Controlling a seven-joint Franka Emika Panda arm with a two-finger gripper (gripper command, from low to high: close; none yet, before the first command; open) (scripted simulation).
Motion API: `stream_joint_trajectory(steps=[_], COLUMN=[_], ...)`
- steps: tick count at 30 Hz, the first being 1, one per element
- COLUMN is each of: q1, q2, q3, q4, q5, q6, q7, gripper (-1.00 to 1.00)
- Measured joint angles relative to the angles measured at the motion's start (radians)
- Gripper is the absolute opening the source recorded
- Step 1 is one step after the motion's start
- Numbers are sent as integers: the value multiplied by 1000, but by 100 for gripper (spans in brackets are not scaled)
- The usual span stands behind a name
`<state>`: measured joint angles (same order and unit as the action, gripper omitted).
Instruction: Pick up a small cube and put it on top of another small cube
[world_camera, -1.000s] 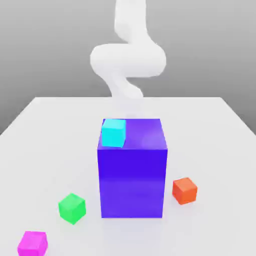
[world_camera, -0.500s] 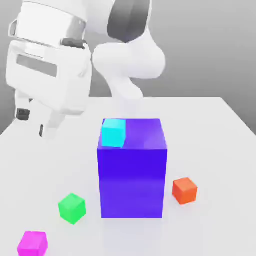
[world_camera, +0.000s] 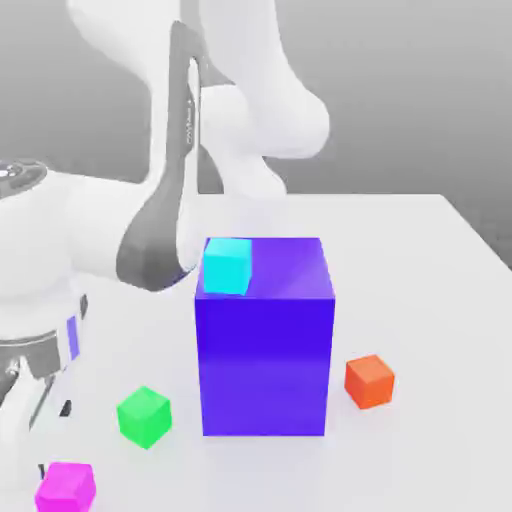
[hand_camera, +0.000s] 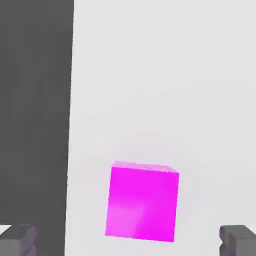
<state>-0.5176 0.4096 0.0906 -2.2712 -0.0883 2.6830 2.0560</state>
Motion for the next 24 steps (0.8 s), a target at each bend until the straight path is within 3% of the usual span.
stream_joint_trajectory(steps=[2,3,9,14,16,22,24], q1=[7,12,14,2,18,-118,-131], q2=[75,105,120,-17,-36,97,107], q3=[-11,-16,-19,3,26,65,60], q4=[15,21,25,-7,-22,14,11], q5=[-6,-10,-12,8,-19,23,-7], q6=[57,80,93,-10,10,76,80], q7=[11,15,17,-3,-49,-237,-291], gripper=[0,-100,-100,-100,-100,-100,-100])
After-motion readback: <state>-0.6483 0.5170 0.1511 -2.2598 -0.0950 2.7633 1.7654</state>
